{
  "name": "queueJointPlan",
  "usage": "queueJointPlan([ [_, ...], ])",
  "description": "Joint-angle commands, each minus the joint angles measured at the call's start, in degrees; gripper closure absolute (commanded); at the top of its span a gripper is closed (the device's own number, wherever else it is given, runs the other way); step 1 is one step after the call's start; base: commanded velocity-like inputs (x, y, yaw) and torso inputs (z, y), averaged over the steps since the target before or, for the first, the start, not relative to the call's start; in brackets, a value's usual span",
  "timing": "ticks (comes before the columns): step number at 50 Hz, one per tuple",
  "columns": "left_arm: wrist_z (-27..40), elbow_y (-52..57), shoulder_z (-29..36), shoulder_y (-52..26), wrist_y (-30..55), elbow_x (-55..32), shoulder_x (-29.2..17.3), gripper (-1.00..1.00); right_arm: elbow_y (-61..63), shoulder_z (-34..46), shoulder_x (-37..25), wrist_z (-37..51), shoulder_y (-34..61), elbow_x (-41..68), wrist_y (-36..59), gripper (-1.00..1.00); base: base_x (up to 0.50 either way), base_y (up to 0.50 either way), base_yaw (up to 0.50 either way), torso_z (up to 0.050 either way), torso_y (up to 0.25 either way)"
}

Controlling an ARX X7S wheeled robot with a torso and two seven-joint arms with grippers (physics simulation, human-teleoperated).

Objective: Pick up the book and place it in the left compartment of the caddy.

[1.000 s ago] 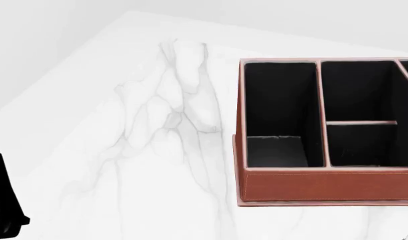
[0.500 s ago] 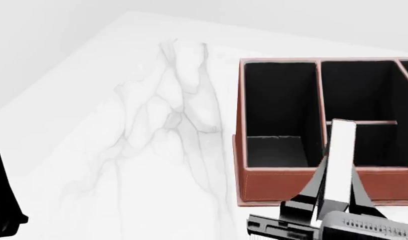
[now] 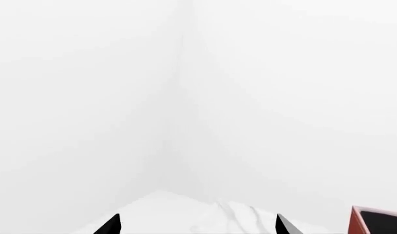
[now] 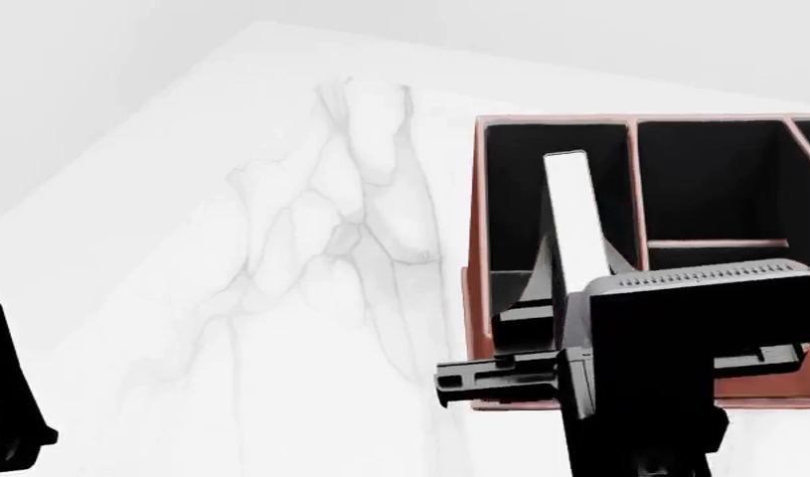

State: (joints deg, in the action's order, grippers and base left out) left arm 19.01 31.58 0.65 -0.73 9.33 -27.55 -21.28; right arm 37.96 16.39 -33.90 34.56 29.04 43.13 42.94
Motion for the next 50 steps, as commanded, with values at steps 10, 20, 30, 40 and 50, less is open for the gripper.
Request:
queueJointPlan([
  [10, 0.07, -0.03, 0.24, 0.62, -0.59, -0.05, -0.22, -1.00, -14.47, 2.14, 2.62, -8.62, 12.66, -2.57, 0.53, 1.00, 0.00, 0.00, 0.00, 0.000, 0.001],
  [20, 0.25, -0.03, 0.31, 0.81, -0.72, -0.16, -0.28, -1.00, -18.81, 3.24, 3.58, -10.12, 12.10, -8.66, -7.58, 1.00, 0.00, 0.00, 0.00, 0.002, 0.002],
  [30, 0.44, 0.25, 0.45, 0.85, -0.50, -0.30, -0.48, -1.00, -23.45, 3.57, 5.12, -13.60, 10.20, -10.70, -15.63, 1.00, 0.00, 0.00, 0.00, 0.000, 0.001],
  [40, 0.56, 0.22, 0.60, 0.85, -0.59, -0.33, -0.59, -1.00, -22.81, 3.49, 4.88, -13.23, 10.01, -10.06, -14.76, 1.00, 0.00, 0.00, 0.00, 0.000, 0.001],
  [50, 0.50, -0.67, -0.16, 0.50, -1.23, -1.25, -0.52, -1.00, -38.40, 5.70, 9.12, -18.24, 16.88, -13.88, -20.18, 1.00, 0.00, 0.00, 0.00, 0.000, 0.002],
])
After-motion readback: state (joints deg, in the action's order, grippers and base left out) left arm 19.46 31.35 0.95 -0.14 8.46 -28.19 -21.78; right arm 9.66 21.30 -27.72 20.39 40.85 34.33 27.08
